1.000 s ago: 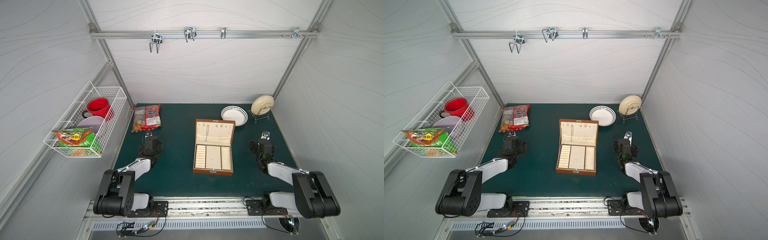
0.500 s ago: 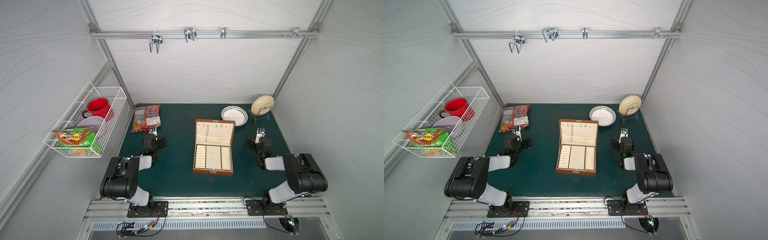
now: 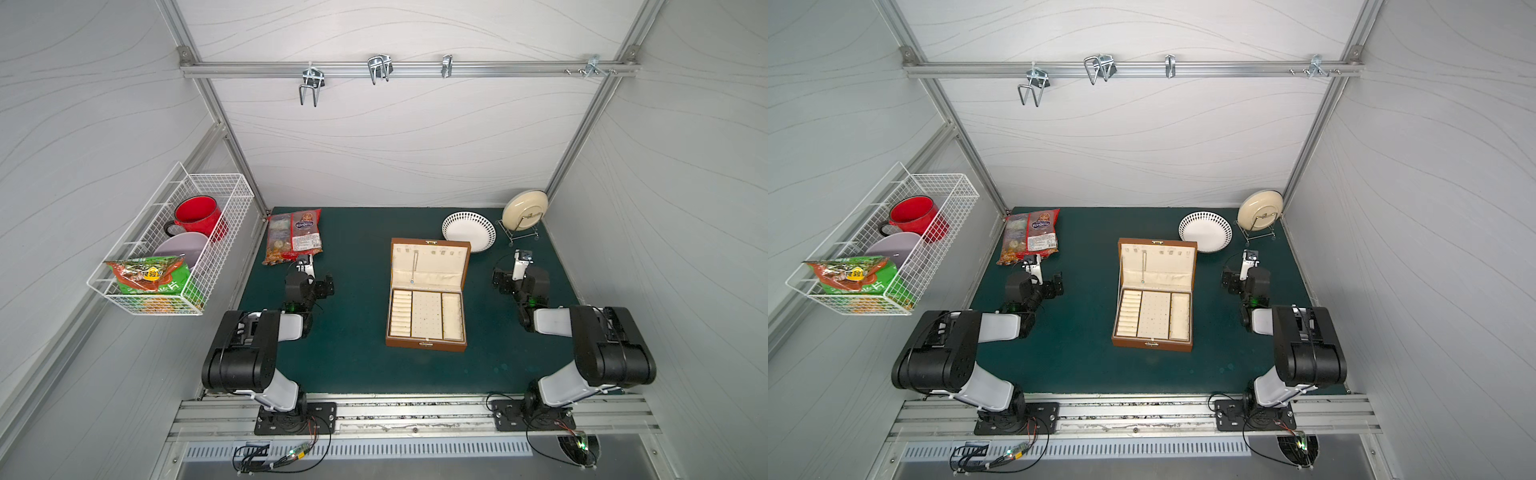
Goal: Put jewelry chain into jewelry box
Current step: Reset both arms
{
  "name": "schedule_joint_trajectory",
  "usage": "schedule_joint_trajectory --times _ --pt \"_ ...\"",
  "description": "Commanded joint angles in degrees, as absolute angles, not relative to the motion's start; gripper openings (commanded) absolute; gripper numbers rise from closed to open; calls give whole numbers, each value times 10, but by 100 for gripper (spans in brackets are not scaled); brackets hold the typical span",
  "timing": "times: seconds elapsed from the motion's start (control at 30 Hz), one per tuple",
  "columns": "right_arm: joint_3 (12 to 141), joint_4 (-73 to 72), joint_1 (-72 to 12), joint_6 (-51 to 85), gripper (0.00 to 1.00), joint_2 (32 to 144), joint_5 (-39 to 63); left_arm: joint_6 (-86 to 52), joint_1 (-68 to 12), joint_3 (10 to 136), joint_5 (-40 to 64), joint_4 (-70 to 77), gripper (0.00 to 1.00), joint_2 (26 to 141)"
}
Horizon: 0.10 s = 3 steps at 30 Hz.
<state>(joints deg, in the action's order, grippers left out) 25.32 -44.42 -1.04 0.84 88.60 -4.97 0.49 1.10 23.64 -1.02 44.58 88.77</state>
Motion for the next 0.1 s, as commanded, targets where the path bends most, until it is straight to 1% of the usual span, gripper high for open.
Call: schedule_joint_trajectory --times 0.0,0.07 --pt "257 -435 -9 16 99 890 -39 11 15 242 -2 479 100 890" --pt "257 -435 -9 16 99 891 -38 10 15 241 -2 479 100 890"
